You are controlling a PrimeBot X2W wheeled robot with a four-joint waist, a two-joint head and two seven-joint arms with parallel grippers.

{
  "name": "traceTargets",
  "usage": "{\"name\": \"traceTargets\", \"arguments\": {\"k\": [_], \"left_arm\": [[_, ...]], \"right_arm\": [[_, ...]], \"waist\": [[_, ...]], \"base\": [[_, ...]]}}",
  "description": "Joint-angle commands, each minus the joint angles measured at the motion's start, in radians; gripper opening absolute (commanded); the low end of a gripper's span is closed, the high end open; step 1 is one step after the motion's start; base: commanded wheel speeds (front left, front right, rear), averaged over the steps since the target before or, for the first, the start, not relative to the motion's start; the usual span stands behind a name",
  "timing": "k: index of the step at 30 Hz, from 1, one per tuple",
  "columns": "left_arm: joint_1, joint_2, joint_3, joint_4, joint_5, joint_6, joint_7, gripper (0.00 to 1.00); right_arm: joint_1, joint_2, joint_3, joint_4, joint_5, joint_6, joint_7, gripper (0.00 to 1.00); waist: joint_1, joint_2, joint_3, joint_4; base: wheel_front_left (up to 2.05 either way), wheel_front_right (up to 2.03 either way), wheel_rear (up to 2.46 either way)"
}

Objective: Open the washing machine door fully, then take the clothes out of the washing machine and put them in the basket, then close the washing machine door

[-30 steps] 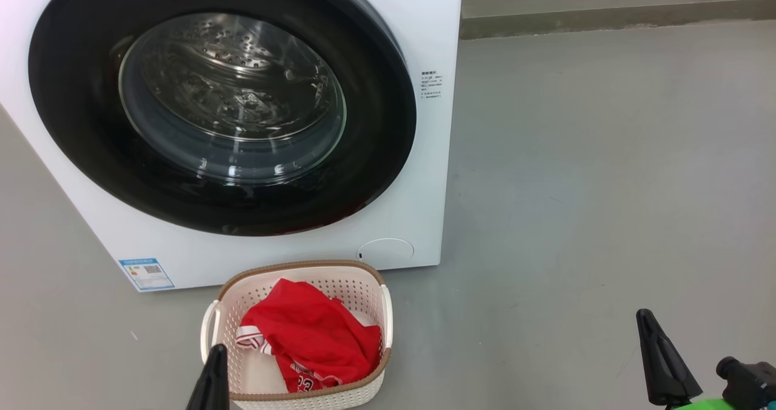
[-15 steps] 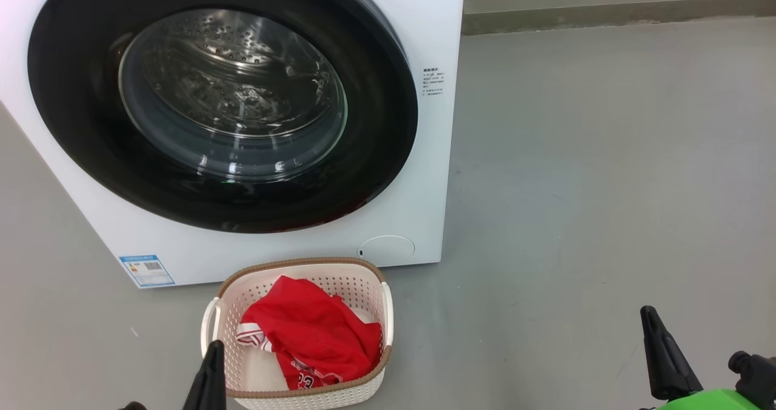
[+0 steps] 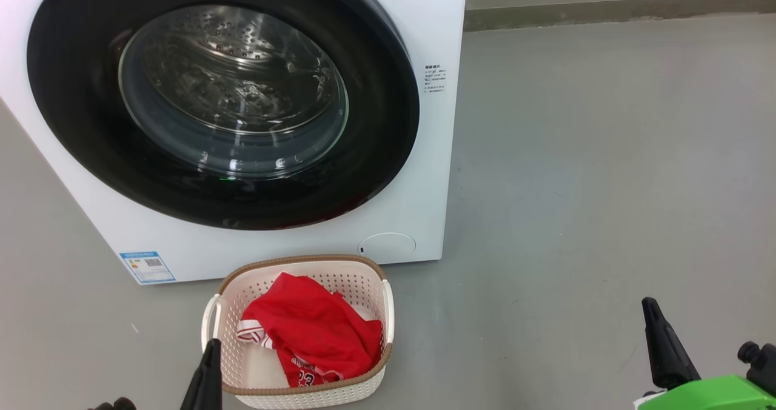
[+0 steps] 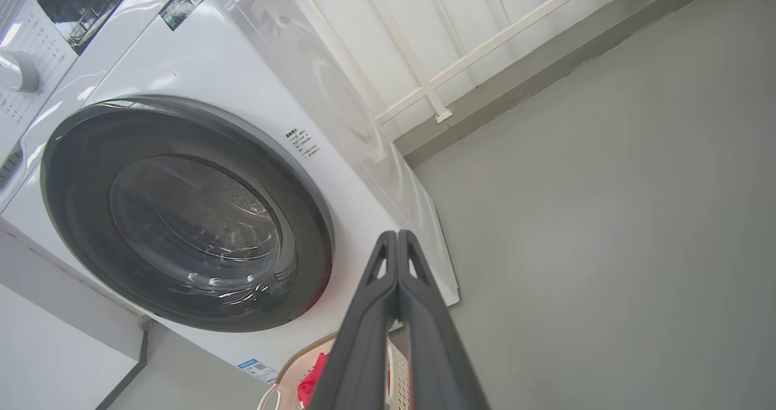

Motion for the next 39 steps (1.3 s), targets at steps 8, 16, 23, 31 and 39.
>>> {"name": "traceTargets", "arguments": {"k": [8, 16, 23, 31, 39], "left_arm": [[-0.060, 0.019, 0.031, 0.000, -0.108, -0.021, 0.022, 0.00], [-0.077, 0.020, 0.042, 0.018, -0.203, -0.031, 0.045, 0.00], [-0.091, 0.021, 0.051, 0.035, -0.285, -0.040, 0.065, 0.00], [-0.105, 0.022, 0.061, 0.051, -0.368, -0.048, 0.085, 0.00], [-0.122, 0.022, 0.072, 0.070, -0.461, -0.058, 0.108, 0.00]], "right_arm": [[-0.063, -0.020, 0.005, -0.014, 0.107, -0.002, 0.028, 0.00], [-0.080, -0.021, 0.005, -0.004, 0.200, -0.002, 0.052, 0.00], [-0.096, -0.022, 0.004, 0.005, 0.281, -0.002, 0.073, 0.00], [-0.111, -0.023, 0.003, 0.014, 0.362, -0.002, 0.094, 0.00], [-0.128, -0.025, 0.002, 0.024, 0.455, -0.003, 0.118, 0.00]], "waist": [[-0.0001, 0.0000, 0.004, 0.002], [-0.0001, 0.0000, 0.008, 0.003], [-0.0001, 0.0000, 0.011, 0.005], [-0.0001, 0.0000, 0.014, 0.006], [-0.0001, 0.0000, 0.018, 0.008]], "base": [[0.00, 0.00, 0.00], [0.00, 0.00, 0.00], [0.00, 0.00, 0.00], [0.00, 0.00, 0.00], [0.00, 0.00, 0.00]]}}
